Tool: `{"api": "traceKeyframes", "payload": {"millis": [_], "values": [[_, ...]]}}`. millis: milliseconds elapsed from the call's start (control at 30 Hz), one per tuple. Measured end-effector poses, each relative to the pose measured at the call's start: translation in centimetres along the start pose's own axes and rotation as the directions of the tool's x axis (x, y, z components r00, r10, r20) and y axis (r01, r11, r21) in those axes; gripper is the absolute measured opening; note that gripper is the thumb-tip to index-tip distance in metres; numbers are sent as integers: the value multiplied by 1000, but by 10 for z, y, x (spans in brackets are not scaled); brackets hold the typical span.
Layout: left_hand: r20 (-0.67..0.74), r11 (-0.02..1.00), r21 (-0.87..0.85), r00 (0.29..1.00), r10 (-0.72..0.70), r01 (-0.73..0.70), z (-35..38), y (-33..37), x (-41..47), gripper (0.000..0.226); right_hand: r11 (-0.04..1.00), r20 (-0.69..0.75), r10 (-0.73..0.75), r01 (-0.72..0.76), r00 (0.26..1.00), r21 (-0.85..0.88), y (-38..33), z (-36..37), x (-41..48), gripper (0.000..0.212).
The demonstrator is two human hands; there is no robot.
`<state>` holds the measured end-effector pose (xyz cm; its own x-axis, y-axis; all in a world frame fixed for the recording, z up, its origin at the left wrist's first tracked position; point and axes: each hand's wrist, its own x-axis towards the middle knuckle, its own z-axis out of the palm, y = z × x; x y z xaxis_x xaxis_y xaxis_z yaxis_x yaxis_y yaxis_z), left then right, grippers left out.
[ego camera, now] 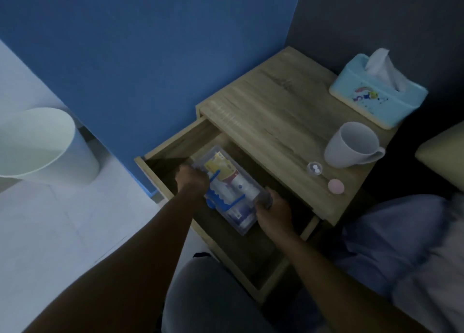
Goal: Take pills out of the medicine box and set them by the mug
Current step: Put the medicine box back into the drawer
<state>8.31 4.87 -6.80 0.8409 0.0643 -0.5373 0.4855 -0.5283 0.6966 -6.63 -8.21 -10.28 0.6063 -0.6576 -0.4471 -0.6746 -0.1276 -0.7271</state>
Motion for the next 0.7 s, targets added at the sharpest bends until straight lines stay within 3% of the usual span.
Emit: {"api": "traceKeyframes", "payload": {"millis": [167, 267, 367, 500, 600, 700], "values": [[18, 1000, -18, 1000, 6, -5, -2, -13, 4, 37, 998, 19, -38, 39, 999, -57, 4, 6, 4, 57], [37, 983, 98, 988, 149, -152, -6, -23, -2, 48, 962, 30, -151, 154, 988, -225, 7, 3, -2, 64], [173, 896, 250, 928, 330, -366, -4, -30, -12, 73, 900, 111, -278, 300, 954, -317, 12, 5, -11, 76], [348, 795, 409, 882, 318, -448, -10, -32, -9, 91, 862, 213, -318, 375, 924, -340, 18, -2, -17, 80], [366, 761, 430, 864, 346, -486, -24, -29, -7, 88, 702, 230, -497, 544, 837, -460, 21, -21, -26, 73], [322, 715, 394, 815, 481, -578, -40, -35, -15, 74, 568, 195, -657, 648, 728, -508, 29, -42, -34, 62]]}}
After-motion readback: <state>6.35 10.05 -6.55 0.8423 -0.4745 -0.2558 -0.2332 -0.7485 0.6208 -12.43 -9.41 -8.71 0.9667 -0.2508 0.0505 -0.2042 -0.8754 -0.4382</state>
